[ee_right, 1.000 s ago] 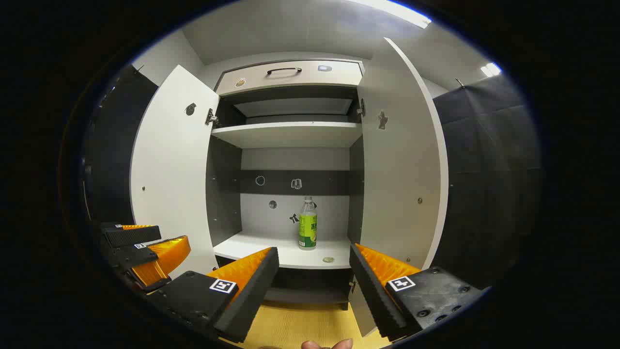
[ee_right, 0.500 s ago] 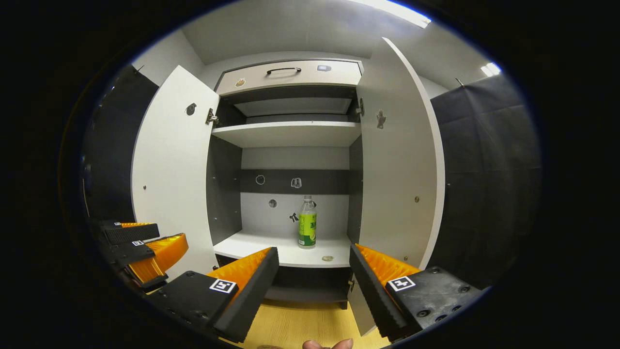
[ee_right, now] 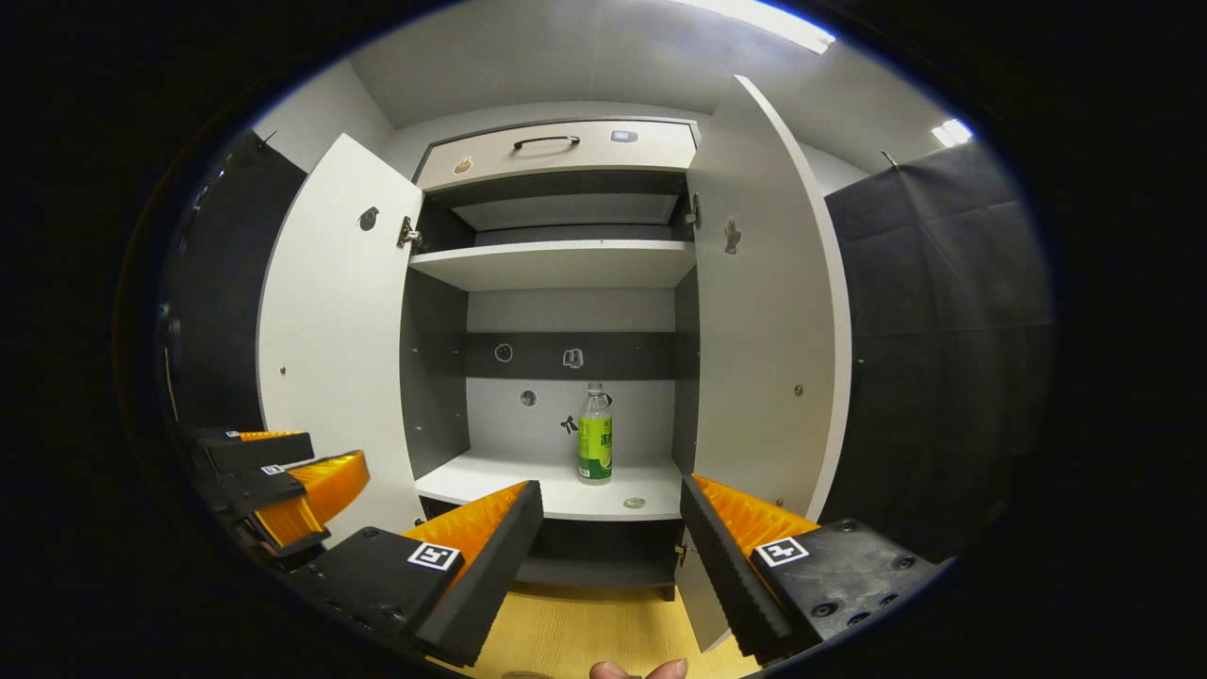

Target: Grasp the bottle in the cabinet with the left hand and place it on the coaster, then close the right door with the right hand and the left door with the left hand.

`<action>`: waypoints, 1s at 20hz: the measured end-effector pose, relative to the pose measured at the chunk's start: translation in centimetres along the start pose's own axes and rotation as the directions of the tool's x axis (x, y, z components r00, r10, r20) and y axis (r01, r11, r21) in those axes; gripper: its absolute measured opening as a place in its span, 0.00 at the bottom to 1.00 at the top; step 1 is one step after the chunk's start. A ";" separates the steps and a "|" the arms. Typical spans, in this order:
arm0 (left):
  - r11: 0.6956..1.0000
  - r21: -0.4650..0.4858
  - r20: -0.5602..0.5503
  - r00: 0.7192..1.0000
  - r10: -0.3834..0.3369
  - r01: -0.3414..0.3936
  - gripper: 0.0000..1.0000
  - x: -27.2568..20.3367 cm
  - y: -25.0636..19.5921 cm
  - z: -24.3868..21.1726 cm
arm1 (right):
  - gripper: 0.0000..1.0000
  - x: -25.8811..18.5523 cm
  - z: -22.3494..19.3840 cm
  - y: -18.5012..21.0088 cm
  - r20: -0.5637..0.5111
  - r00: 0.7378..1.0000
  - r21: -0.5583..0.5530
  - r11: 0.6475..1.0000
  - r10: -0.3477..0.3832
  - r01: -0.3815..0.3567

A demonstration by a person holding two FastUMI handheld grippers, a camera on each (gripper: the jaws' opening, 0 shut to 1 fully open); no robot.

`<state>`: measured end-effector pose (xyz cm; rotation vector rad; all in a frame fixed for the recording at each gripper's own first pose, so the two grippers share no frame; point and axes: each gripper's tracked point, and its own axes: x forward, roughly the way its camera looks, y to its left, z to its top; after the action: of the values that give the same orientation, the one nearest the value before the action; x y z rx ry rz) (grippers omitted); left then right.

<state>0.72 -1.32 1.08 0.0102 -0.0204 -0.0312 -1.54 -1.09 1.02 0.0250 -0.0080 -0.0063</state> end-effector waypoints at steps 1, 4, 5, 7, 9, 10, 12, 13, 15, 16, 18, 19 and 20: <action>1.000 0.003 0.003 1.000 -0.010 0.010 0.95 0.8 -0.5 0.1 | 0.97 -0.3 0.3 -0.4 0.004 1.000 -0.001 1.000 -0.001 0.001; 0.999 0.013 0.001 0.999 -0.048 0.048 0.95 4.5 -3.0 -0.1 | 0.97 -1.4 1.5 -2.7 0.020 0.999 -0.007 1.000 -0.029 0.029; 0.998 0.012 0.003 0.998 -0.067 0.067 0.95 5.8 -4.2 0.0 | 0.97 -1.7 1.8 -3.6 0.025 0.999 -0.004 0.999 -0.038 0.038; 0.995 0.010 0.016 0.995 -0.099 0.099 0.95 9.5 -6.8 0.3 | 0.97 -2.5 2.1 -5.9 0.028 0.998 0.010 0.998 -0.064 0.063; 0.994 0.006 0.007 0.994 -0.111 0.111 0.95 12.4 -8.5 -0.1 | 0.97 -2.9 2.0 -7.4 0.027 0.996 0.013 0.996 -0.083 0.083; 0.993 -0.007 0.001 0.993 -0.116 0.116 0.95 14.2 -9.4 -0.5 | 0.97 -3.1 1.8 -8.5 0.025 0.995 0.013 0.995 -0.097 0.097; 0.989 -0.031 -0.005 0.990 -0.142 0.142 0.95 17.7 -11.4 -1.0 | 0.97 -3.5 1.5 -10.7 0.018 0.992 0.003 0.992 -0.126 0.126; 0.988 -0.031 -0.005 0.989 -0.151 0.150 0.95 19.5 -12.1 -1.2 | 0.97 -3.6 1.4 -11.7 0.017 0.990 -0.002 0.990 -0.140 0.140; 0.987 -0.021 -0.004 0.987 -0.163 0.162 0.95 23.3 -13.3 -2.0 | 0.97 -3.7 1.3 -13.5 0.016 0.987 0.001 0.987 -0.163 0.163; 0.986 -0.018 -0.007 0.986 -0.164 0.164 0.95 25.0 -13.9 -2.6 | 0.97 -3.9 1.3 -14.4 0.017 0.984 0.002 0.984 -0.176 0.176; 0.986 -0.022 -0.019 0.986 -0.163 0.163 0.95 28.2 -14.6 -3.6 | 0.97 -3.9 1.4 -16.5 0.022 0.977 -0.005 0.977 -0.212 0.212; 0.988 -0.023 -0.031 0.988 -0.154 0.153 0.95 29.6 -14.8 -4.1 | 0.97 -3.9 1.6 -17.3 0.029 0.973 -0.006 0.974 -0.227 0.228; 0.990 -0.021 -0.040 0.989 -0.142 0.141 0.95 31.2 -14.8 -4.8 | 0.97 -3.9 1.9 -18.2 0.039 0.969 -0.009 0.970 -0.242 0.243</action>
<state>31.50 -17.08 -3.20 -0.0058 0.0224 -0.1733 -5.57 -19.30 2.45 0.0123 -0.0422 -0.2519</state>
